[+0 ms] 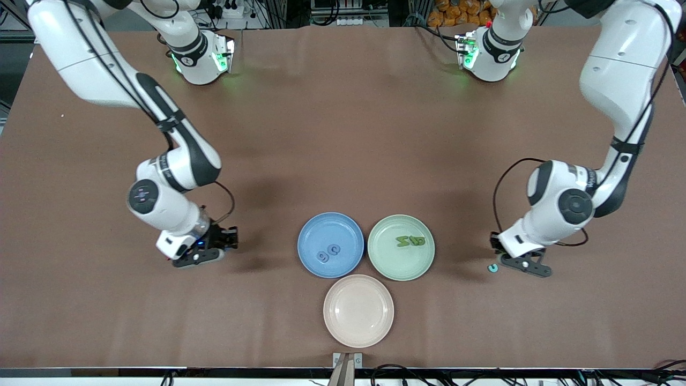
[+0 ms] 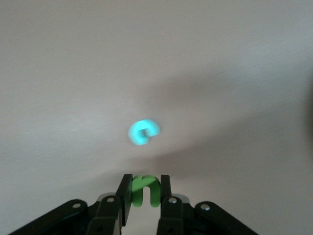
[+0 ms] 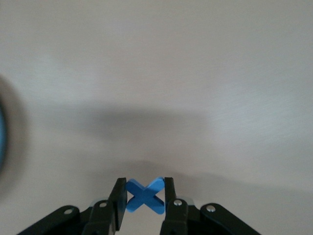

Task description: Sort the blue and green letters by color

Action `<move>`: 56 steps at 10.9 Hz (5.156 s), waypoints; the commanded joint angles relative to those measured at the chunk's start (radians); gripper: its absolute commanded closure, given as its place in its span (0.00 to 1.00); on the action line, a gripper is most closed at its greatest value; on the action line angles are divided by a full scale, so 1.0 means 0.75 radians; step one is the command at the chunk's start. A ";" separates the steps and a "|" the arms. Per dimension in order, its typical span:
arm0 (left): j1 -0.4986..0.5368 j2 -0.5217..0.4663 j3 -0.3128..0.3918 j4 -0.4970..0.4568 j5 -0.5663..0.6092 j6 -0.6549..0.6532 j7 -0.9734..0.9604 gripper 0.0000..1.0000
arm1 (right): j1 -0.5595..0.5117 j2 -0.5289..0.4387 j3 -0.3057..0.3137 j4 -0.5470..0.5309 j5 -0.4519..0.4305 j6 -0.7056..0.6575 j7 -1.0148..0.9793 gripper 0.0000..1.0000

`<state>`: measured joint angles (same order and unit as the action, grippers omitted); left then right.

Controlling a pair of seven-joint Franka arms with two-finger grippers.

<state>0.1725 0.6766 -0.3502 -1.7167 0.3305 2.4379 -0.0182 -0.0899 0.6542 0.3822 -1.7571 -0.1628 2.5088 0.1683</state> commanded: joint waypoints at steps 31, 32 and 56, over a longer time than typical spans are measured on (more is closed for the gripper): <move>-0.038 -0.584 0.217 0.129 -0.389 -0.660 -0.066 0.00 | -0.467 -0.163 -0.080 -0.389 -0.143 0.080 1.064 0.00; -0.044 -0.660 0.219 0.131 -0.426 -0.752 -0.068 0.00 | -0.469 -0.165 -0.082 -0.426 -0.143 0.121 1.064 0.00; -0.091 -0.867 0.230 0.325 -0.475 -1.318 -0.047 0.00 | -0.449 -0.187 0.081 -0.323 -0.137 -0.049 1.108 1.00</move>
<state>0.1158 0.0264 -0.1860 -1.4738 -0.0149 1.4426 -0.0775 -0.4815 0.5217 0.4004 -2.0817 -0.2809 2.5775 0.8800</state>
